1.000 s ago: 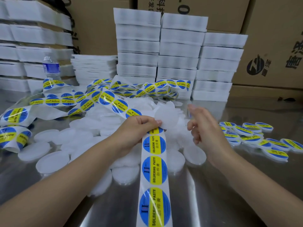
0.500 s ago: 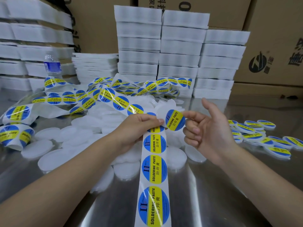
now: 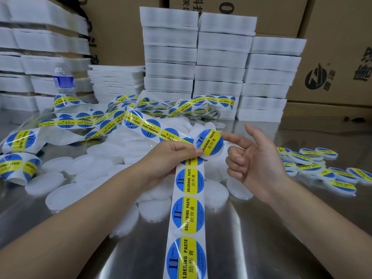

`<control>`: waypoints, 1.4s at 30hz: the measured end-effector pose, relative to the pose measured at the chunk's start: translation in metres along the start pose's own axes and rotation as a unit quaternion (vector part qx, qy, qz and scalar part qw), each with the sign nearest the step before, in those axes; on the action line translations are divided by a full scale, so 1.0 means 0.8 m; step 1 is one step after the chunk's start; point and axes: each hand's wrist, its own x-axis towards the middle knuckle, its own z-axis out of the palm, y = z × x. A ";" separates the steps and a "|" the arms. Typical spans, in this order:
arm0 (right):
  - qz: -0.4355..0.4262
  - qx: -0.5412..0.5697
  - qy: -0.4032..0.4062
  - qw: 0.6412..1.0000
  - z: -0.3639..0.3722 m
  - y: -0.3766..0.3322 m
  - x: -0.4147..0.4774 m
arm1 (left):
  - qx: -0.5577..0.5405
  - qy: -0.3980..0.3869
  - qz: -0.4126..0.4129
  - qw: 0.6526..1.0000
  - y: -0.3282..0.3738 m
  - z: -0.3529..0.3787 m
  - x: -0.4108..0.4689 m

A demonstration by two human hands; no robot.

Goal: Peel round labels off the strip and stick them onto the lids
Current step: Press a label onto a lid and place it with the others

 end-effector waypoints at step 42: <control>-0.228 -0.459 0.083 0.854 -0.001 0.034 0.001 | 0.062 -0.051 0.064 0.995 0.000 0.007 -0.006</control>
